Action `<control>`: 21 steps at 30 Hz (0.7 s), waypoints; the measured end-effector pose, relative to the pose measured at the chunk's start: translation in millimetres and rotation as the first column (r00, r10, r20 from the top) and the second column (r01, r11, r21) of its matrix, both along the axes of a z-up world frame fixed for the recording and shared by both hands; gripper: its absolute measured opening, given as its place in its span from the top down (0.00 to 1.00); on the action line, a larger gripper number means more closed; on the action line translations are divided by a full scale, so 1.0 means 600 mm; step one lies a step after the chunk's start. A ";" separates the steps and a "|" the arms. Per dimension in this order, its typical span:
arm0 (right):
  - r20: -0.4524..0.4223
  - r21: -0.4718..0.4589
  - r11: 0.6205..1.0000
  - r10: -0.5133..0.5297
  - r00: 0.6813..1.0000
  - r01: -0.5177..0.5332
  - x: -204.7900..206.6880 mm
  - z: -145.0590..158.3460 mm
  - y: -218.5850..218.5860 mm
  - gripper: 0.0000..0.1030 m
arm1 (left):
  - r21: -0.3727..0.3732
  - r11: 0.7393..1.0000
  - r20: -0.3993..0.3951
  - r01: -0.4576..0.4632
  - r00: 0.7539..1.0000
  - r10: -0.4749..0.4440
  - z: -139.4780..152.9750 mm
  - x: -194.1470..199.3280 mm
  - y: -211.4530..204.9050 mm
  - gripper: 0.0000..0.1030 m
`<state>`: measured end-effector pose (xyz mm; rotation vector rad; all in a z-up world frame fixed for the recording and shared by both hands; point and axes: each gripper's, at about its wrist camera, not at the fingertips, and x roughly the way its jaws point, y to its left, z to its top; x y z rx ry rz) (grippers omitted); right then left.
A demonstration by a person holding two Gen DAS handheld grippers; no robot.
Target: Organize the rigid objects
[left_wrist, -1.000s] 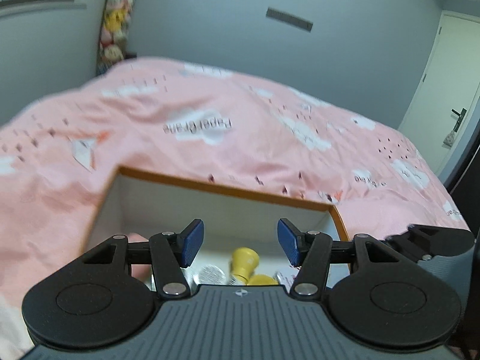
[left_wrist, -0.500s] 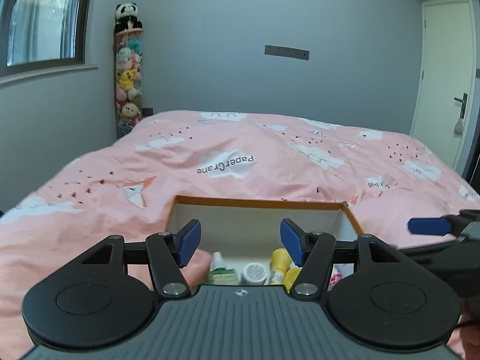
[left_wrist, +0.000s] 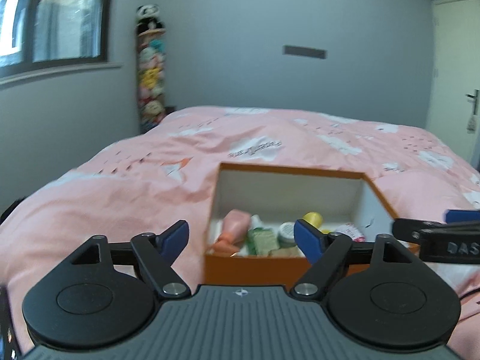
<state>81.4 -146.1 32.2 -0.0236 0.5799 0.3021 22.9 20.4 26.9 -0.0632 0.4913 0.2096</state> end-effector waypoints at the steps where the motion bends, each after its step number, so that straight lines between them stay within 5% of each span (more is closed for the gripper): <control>1: 0.000 -0.002 1.000 -0.005 1.000 0.005 -0.005 -0.004 0.000 0.06 | -0.006 1.000 0.001 -0.004 1.000 0.004 0.000 -0.002 0.000 0.09; 5: 0.001 -0.024 0.999 -0.033 0.999 0.033 -0.013 -0.015 -0.003 0.02 | 0.001 1.000 -0.002 -0.006 1.000 0.006 -0.002 -0.005 -0.005 0.00; 21: -0.046 -0.039 0.994 -0.100 0.994 0.098 -0.006 -0.048 -0.022 0.03 | 0.031 0.999 -0.122 0.011 0.993 -0.007 -0.047 0.005 -0.011 0.00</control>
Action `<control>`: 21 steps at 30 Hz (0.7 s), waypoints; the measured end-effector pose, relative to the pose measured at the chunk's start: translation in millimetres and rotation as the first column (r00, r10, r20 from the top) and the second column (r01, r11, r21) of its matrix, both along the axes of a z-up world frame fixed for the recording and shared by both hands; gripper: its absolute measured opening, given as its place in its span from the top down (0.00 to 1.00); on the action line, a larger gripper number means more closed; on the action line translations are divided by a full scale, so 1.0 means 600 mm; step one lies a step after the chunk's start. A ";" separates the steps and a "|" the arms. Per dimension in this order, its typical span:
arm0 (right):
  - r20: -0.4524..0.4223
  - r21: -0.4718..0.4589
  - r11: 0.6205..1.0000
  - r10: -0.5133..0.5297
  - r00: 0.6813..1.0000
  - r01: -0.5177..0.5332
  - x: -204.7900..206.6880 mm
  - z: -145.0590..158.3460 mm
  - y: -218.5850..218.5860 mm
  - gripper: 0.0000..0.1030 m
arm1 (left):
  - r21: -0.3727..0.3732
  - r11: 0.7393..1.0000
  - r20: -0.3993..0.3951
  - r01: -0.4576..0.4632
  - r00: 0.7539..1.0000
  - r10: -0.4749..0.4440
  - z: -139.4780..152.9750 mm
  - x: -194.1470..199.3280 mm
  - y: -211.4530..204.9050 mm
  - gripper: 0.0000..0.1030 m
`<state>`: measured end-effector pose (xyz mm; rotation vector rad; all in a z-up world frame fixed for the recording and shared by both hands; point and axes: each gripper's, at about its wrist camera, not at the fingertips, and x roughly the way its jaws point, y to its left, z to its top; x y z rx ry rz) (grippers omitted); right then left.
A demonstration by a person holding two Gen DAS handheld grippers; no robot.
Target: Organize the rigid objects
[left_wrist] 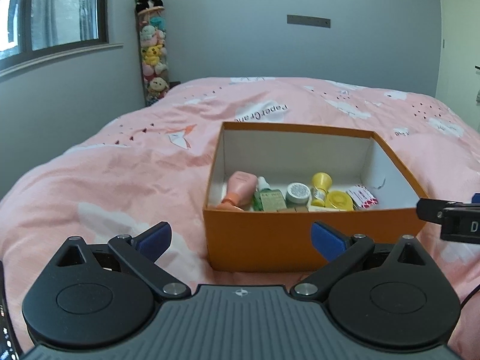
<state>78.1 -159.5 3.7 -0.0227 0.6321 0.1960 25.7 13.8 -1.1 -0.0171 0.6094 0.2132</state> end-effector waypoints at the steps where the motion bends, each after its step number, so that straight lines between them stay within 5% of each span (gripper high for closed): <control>1: 0.001 -0.007 1.000 0.007 1.000 -0.007 -0.001 -0.002 0.003 0.03 | -0.002 1.000 -0.004 0.003 1.000 -0.003 -0.001 0.002 -0.001 0.00; 21: -0.047 -0.024 0.999 0.035 0.998 -0.037 0.011 -0.019 0.012 0.03 | -0.012 1.000 -0.036 0.010 0.999 -0.010 -0.008 0.007 -0.001 0.00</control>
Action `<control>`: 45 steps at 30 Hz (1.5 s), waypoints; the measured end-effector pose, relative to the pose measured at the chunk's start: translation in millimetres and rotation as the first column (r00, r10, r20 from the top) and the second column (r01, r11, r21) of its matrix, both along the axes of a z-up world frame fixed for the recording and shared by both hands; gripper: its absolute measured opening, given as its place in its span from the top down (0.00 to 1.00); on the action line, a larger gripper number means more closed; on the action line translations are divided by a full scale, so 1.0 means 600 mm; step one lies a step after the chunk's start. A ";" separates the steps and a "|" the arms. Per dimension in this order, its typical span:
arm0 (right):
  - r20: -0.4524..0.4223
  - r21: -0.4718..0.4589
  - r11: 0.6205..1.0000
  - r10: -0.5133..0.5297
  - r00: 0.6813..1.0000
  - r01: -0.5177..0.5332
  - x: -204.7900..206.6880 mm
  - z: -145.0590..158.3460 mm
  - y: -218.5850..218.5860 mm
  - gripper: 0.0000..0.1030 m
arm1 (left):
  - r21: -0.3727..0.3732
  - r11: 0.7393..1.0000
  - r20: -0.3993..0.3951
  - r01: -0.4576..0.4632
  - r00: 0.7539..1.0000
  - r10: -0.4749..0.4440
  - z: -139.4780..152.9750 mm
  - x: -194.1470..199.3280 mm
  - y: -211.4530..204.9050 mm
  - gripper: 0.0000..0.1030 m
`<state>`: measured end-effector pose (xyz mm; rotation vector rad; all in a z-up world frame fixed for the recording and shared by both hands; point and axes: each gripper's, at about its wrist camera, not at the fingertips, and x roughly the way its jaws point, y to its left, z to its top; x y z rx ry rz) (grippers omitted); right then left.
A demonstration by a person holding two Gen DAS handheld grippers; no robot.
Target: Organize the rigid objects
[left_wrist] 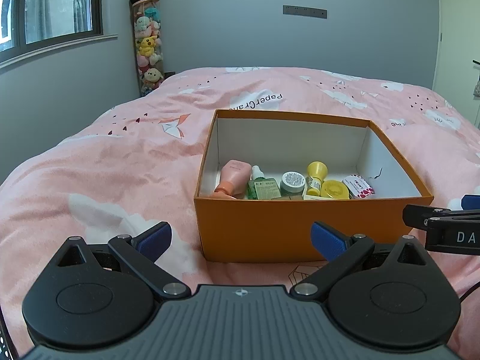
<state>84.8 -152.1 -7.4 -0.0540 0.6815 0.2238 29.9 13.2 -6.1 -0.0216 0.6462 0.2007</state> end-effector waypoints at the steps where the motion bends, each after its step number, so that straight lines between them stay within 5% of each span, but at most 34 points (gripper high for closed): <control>1: -0.002 0.001 1.000 -0.001 1.000 0.001 0.001 0.000 0.000 0.03 | 0.000 1.000 0.000 0.000 1.000 0.000 0.000 0.000 0.000 0.00; 45: -0.019 0.006 1.000 -0.005 1.000 0.005 0.001 -0.011 0.007 0.03 | -0.002 1.000 0.000 -0.002 1.000 0.002 -0.002 0.000 0.004 0.00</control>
